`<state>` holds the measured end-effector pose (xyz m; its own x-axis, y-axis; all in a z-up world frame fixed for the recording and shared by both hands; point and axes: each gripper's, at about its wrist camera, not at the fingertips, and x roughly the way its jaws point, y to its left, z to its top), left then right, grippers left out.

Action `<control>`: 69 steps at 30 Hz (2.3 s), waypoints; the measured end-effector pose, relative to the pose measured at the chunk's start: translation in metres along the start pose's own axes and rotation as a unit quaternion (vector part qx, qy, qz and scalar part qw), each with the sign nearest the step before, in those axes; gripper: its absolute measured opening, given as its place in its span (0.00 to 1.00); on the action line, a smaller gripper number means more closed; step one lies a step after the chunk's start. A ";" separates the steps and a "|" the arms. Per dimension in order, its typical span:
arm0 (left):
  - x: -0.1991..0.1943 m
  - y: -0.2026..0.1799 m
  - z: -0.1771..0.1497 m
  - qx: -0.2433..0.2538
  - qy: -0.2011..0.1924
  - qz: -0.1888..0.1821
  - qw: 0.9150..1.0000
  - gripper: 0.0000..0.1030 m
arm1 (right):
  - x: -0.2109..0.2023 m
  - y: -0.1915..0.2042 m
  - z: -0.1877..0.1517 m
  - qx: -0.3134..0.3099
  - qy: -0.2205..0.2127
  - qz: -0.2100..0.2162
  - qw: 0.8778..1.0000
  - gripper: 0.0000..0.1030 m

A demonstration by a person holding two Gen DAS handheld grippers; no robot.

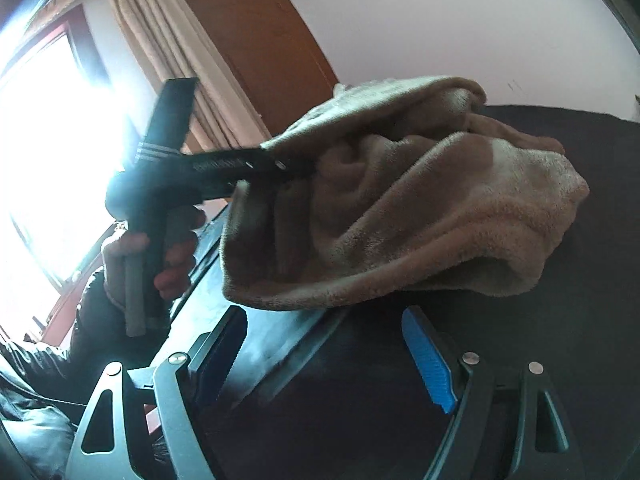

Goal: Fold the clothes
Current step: 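Bring the left gripper to the blanket and close it on another edge, then lift the blanket high with both grippers, letting it hang unfolded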

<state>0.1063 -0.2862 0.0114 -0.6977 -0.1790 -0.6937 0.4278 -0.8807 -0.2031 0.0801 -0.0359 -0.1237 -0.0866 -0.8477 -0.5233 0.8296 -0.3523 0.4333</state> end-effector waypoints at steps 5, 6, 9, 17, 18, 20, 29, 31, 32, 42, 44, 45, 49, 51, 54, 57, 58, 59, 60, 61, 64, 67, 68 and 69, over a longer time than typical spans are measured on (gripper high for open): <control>0.002 0.013 0.008 -0.037 -0.016 0.014 0.999 0.61 | 0.037 -0.004 0.014 0.006 0.004 -0.009 1.000 0.79; 0.006 0.013 0.009 -0.039 -0.014 0.019 0.999 0.60 | 0.039 -0.003 0.016 0.007 0.002 -0.009 1.000 0.79; 0.018 0.011 0.012 -0.048 -0.010 0.032 0.998 0.31 | 0.024 0.001 0.018 0.013 -0.001 -0.011 1.000 0.79; -0.023 0.063 0.015 -0.164 -0.103 0.043 0.980 0.18 | 0.009 -0.016 0.022 0.050 -0.011 -0.017 0.999 0.79; -0.035 0.077 0.014 -0.187 -0.121 0.047 0.974 0.18 | 0.009 -0.019 0.022 0.055 -0.012 -0.019 0.998 0.79; -0.049 0.096 0.010 -0.213 -0.142 0.061 0.965 0.18 | 0.007 -0.023 0.021 0.063 -0.014 -0.022 0.998 0.79; -0.032 0.136 -0.009 -0.237 -0.112 0.077 0.962 0.18 | 0.001 -0.063 0.032 0.155 -0.038 -0.025 0.987 0.79; -0.025 0.137 -0.010 -0.232 -0.104 0.078 0.964 0.18 | 0.002 -0.077 0.035 0.199 -0.033 -0.011 0.979 0.79; -0.025 0.136 -0.009 -0.227 -0.104 0.079 0.965 0.18 | 0.003 -0.084 0.037 0.221 -0.030 -0.004 0.975 0.79; -0.016 0.139 -0.010 -0.224 -0.079 0.068 0.969 0.19 | 0.041 -0.101 0.095 0.253 -0.040 0.025 0.966 0.43; -0.015 0.138 -0.010 -0.223 -0.072 0.065 0.970 0.19 | 0.053 -0.095 0.102 0.227 -0.028 -0.003 0.974 0.43; -0.016 0.136 -0.010 -0.221 -0.071 0.065 0.971 0.19 | 0.058 -0.094 0.101 0.218 -0.022 -0.011 0.976 0.42; -0.014 0.135 -0.009 -0.215 -0.068 0.065 0.972 0.19 | 0.062 -0.089 0.098 0.191 -0.034 -0.022 0.981 0.26; -0.011 0.135 -0.010 -0.215 -0.061 0.052 0.973 0.19 | 0.052 -0.090 0.100 0.194 -0.069 -0.013 0.979 0.20; -0.006 0.132 -0.009 -0.211 -0.048 0.019 0.976 0.19 | 0.019 -0.073 0.110 0.148 -0.144 -0.076 0.976 0.15; -0.011 0.118 -0.008 -0.187 -0.052 -0.004 0.981 0.19 | -0.015 -0.039 0.124 0.071 -0.209 -0.136 0.966 0.11; -0.018 0.112 -0.008 -0.180 -0.057 -0.017 0.982 0.19 | -0.028 -0.021 0.129 0.040 -0.234 -0.162 0.958 0.11; -0.026 0.106 -0.007 -0.174 -0.063 -0.034 0.982 0.19 | -0.036 -0.010 0.132 0.020 -0.251 -0.178 0.951 0.11; -0.033 0.100 -0.005 -0.168 -0.069 -0.051 0.982 0.19 | -0.046 0.005 0.134 -0.006 -0.275 -0.196 0.941 0.11; -0.041 0.095 -0.004 -0.163 -0.074 -0.067 0.982 0.19 | -0.058 0.019 0.136 -0.025 -0.301 -0.207 0.930 0.11; -0.069 0.082 0.001 -0.153 -0.091 -0.121 0.977 0.19 | -0.099 0.058 0.140 -0.067 -0.383 -0.223 0.894 0.11; -0.091 0.075 0.003 -0.148 -0.096 -0.182 0.967 0.21 | -0.145 0.091 0.141 -0.090 -0.457 -0.224 0.856 0.11; -0.096 0.074 0.003 -0.148 -0.094 -0.203 0.964 0.21 | -0.157 0.098 0.141 -0.094 -0.474 -0.222 0.847 0.11; -0.099 0.069 0.001 -0.141 -0.090 -0.215 0.962 0.23 | -0.170 0.106 0.140 -0.098 -0.489 -0.220 0.838 0.11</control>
<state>0.2040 -0.3294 0.0665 -0.9228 0.0804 -0.3767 0.1974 -0.7411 -0.6417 0.1059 0.0152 0.1142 -0.7401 -0.6054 0.2928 0.6643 -0.7260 0.1779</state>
